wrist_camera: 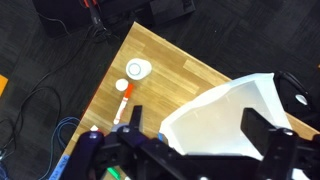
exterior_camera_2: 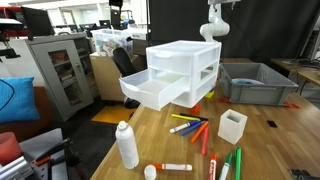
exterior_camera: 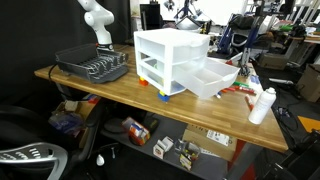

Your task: Put the orange marker inside the white box on the right

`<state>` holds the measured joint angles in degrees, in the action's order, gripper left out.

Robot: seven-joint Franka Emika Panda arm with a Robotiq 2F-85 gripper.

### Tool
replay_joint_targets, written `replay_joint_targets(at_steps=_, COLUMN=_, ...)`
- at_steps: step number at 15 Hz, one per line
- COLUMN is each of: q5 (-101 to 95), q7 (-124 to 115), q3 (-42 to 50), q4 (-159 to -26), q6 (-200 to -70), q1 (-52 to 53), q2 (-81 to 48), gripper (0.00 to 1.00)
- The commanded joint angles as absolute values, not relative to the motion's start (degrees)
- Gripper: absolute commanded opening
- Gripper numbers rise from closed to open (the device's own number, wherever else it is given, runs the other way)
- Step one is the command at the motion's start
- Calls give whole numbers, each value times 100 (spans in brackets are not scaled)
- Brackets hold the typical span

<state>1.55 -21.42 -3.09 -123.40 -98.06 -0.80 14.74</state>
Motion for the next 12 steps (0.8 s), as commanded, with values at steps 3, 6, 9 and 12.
replay_joint_targets(at_steps=3, q5=-47, q7=-2204, q3=-106, q4=-12853, q6=-10283, q1=-288, q2=1624, gripper=100)
replay_joint_targets(at_steps=6, q5=-8, q7=-2128, q3=-37, q4=-12728, q6=-10086, q1=-312, q2=1479, gripper=100)
replay_joint_targets(at_steps=9, q5=-6, q7=-2135, q3=-75, q4=-12714, q6=-10085, q1=-281, q2=1481, gripper=100)
replay_joint_targets(at_steps=12, q5=-6, q7=-2135, q3=-74, q4=-12713, q6=-10085, q1=-278, q2=1481, gripper=100)
